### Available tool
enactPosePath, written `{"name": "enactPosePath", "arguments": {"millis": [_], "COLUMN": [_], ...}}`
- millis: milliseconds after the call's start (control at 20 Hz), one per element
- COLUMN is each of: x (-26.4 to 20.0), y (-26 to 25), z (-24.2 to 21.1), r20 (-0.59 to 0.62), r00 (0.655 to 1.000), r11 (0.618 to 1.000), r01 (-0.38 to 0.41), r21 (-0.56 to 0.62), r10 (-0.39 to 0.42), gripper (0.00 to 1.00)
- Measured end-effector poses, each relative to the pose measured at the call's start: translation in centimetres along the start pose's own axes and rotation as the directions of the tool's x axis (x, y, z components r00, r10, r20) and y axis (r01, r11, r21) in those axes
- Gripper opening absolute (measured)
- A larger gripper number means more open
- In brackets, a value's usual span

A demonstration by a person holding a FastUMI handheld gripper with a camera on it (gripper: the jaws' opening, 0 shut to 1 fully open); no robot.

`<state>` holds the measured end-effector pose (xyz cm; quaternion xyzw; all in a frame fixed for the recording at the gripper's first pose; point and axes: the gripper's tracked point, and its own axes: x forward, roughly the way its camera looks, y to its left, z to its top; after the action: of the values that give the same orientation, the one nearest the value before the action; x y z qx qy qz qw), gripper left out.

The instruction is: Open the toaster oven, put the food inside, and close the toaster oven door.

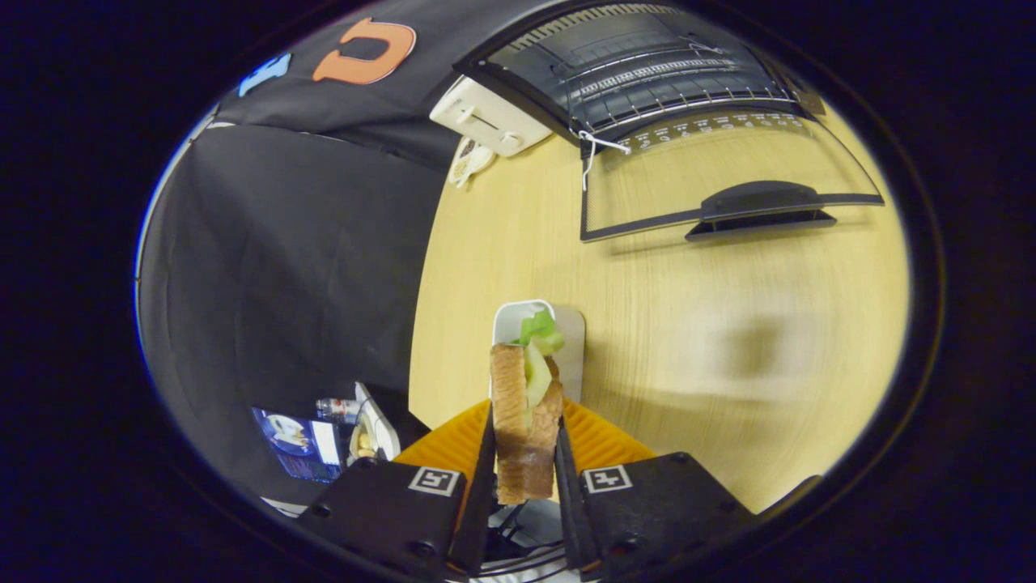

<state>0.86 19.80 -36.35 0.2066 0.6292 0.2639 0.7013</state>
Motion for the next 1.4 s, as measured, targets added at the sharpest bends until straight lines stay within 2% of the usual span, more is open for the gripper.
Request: {"name": "enactPosePath", "arguments": {"millis": [250,450,550,850,950,1100,1250,1400], "x": [-1.5,-4.0,-5.1,-9.1,-9.8,-10.3,-10.8,-11.5], "y": [1.1,3.0,3.2,4.5,4.5,3.0,0.9,-2.2], "z": [0.4,1.8,3.1,7.3,8.5,10.5,12.5,15.0], "r20": [0.063,0.144,0.214,0.454,0.517,0.592,0.668,0.756], "r00": [0.997,0.979,0.960,0.842,0.802,0.759,0.713,0.641], "r11": [0.999,0.989,0.981,0.949,0.951,0.962,0.971,0.960], "r01": [-0.036,-0.138,-0.163,-0.190,-0.208,-0.224,-0.232,-0.271], "r21": [-0.013,-0.057,-0.103,-0.253,-0.227,-0.154,-0.061,0.063], "r10": [0.037,0.145,0.181,0.290,0.299,0.271,0.212,0.131], "gripper": [0.39,0.39,0.39,0.39,0.39,0.39,0.39,0.39]}}
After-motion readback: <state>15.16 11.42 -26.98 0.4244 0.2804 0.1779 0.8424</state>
